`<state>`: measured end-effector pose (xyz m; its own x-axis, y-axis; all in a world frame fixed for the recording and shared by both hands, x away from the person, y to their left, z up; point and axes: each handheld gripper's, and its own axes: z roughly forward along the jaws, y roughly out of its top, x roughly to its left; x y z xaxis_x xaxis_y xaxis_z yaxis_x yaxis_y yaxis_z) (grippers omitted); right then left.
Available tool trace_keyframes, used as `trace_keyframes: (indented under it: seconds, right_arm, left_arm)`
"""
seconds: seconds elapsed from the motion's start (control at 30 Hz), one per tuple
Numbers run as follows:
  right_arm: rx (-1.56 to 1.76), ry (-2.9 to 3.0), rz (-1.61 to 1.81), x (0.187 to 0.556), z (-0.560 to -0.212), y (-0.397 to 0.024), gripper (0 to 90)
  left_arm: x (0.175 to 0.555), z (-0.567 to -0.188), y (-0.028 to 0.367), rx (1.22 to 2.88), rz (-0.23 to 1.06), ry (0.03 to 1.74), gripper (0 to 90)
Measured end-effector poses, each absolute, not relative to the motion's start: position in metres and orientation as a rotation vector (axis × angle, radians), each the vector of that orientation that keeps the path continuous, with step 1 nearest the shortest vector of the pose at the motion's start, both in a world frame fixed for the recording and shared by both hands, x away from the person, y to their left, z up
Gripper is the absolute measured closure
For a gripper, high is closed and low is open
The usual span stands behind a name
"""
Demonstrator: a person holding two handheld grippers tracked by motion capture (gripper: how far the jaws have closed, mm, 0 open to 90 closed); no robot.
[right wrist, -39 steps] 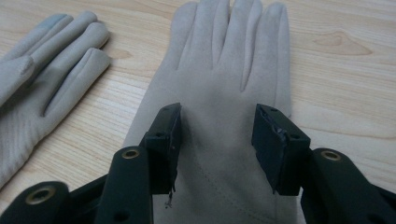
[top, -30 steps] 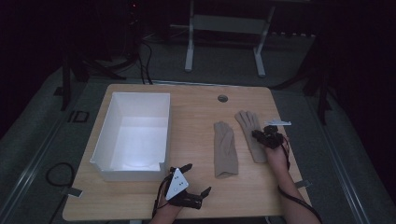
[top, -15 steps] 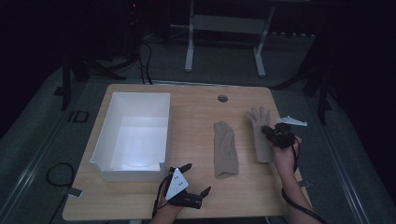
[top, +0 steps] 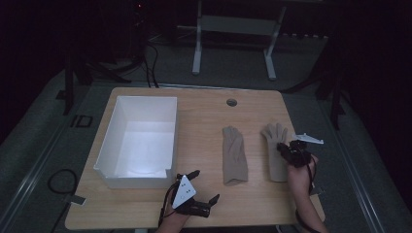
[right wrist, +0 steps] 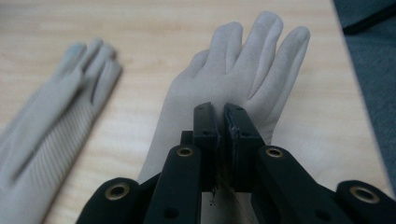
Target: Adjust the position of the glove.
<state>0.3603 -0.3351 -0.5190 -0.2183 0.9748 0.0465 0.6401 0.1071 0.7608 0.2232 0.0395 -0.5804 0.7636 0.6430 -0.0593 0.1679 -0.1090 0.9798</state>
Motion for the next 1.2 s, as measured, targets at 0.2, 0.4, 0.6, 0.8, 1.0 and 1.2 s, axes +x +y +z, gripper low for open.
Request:
trace_keyframes:
  seconds: [0.2, 0.4, 0.6, 0.8, 1.0, 1.2]
  right_arm:
    - [1.589, 1.963, 0.888, 0.359, -0.541, -0.337, 83.1]
    - [1.581, 1.978, 0.865, 0.36, -0.551, -0.333, 79.7]
    - [1.587, 1.976, 0.869, 0.359, -0.55, -0.334, 75.6]
    - [1.462, 2.049, 0.971, 0.358, -0.534, -0.348, 64.3]
    - [1.246, 2.165, 0.973, 0.359, -0.523, -0.356, 60.7]
    - [1.165, 2.234, 0.967, 0.363, -0.519, -0.368, 60.7]
  left_arm:
    - [0.223, -0.58, 0.039, 1.664, 0.453, 0.648, 0.0]
    - [0.224, -0.58, 0.039, 1.67, 0.447, 0.646, 0.0]
    - [0.224, -0.58, 0.039, 1.669, 0.447, 0.639, 0.0]
    - [0.223, -0.58, 0.038, 1.671, 0.451, 0.636, 0.0]
    - [0.223, -0.58, 0.038, 1.67, 0.45, 0.637, 0.0]
    - [0.223, -0.58, 0.038, 1.672, 0.454, 0.635, 0.0]
